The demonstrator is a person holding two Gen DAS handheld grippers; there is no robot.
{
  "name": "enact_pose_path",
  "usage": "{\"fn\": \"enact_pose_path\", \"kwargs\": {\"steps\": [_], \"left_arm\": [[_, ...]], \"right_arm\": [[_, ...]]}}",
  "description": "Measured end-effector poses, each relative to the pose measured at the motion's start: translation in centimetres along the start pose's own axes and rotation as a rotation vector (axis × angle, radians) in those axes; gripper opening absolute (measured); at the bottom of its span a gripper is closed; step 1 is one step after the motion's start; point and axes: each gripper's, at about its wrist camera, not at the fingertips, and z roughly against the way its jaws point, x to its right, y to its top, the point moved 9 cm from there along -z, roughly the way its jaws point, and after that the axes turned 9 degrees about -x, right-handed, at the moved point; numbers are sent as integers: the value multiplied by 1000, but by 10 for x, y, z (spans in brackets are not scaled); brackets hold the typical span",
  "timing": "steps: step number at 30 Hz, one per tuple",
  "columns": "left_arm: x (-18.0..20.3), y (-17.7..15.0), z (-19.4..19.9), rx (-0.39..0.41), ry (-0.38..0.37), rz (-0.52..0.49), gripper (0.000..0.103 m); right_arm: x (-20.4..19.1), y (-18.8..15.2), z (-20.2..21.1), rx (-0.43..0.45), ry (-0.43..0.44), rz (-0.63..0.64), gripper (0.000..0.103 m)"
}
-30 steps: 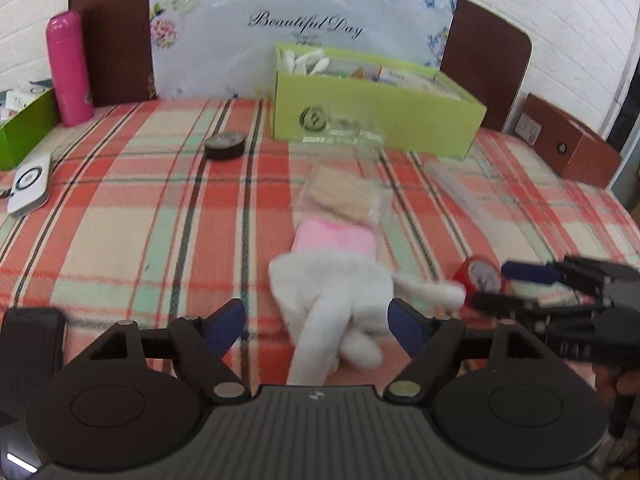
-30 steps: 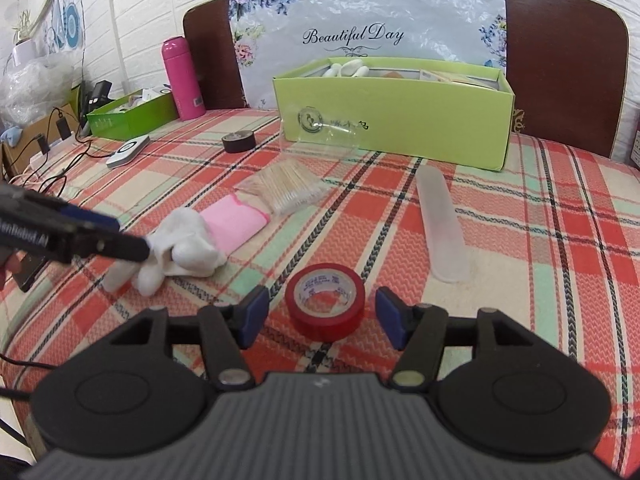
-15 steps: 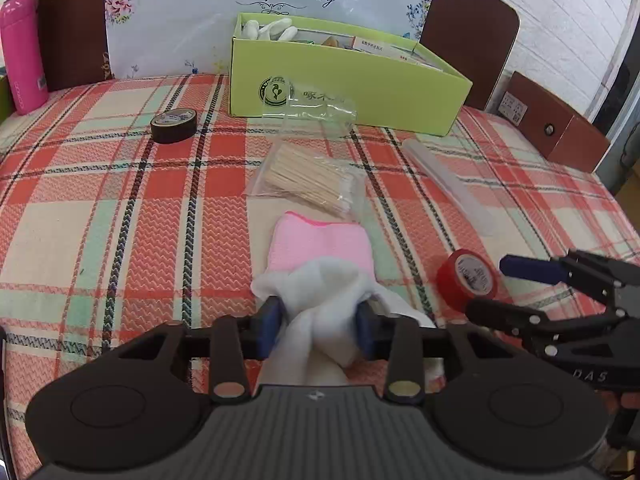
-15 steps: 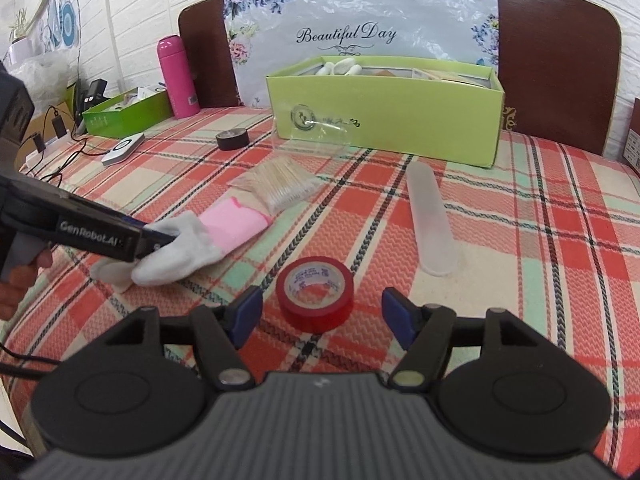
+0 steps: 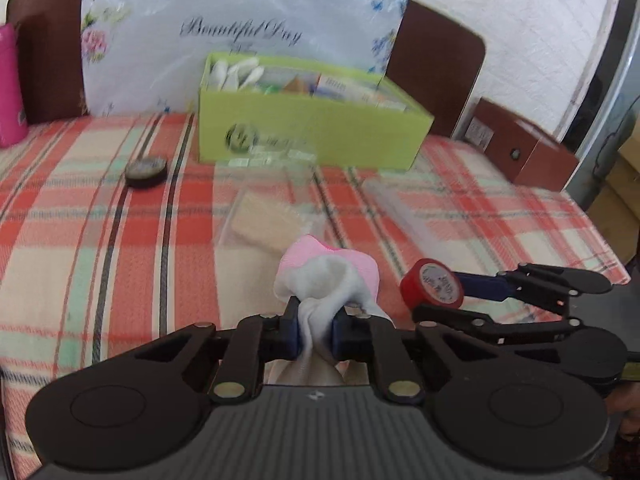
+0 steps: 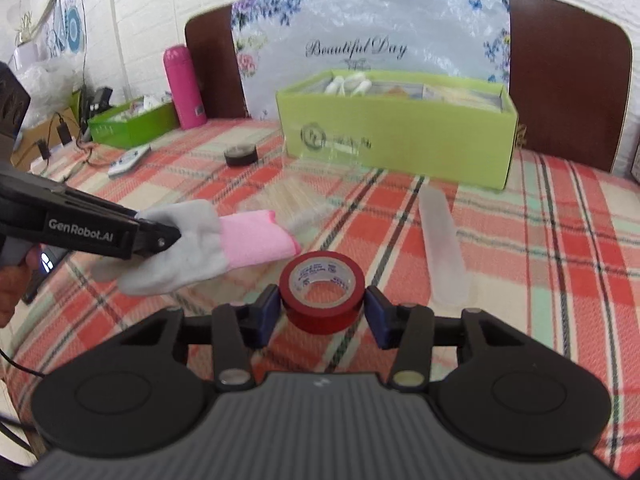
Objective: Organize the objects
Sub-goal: 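Carry the tape and glove into the lime-green box and open both tools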
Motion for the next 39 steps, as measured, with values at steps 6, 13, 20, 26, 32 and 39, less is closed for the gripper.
{"fn": "enact_pose_path", "kwargs": {"steps": [6, 13, 20, 26, 32, 39], "left_arm": [[12, 57, 28, 139, -22, -26, 13], [14, 134, 35, 256, -12, -7, 13], [2, 202, 4, 275, 20, 22, 13], [-14, 234, -39, 248, 33, 41, 13], [-32, 241, -81, 218, 45, 59, 15], [-58, 228, -91, 280, 178, 34, 85]], "right_arm": [[9, 50, 26, 121, -1, 7, 46], [30, 113, 37, 242, -59, -2, 46], [51, 164, 19, 298, -105, -24, 46], [68, 197, -23, 287, -144, -21, 46], [78, 212, -77, 252, -149, -7, 46], [86, 195, -110, 227, -211, 40, 85]]}}
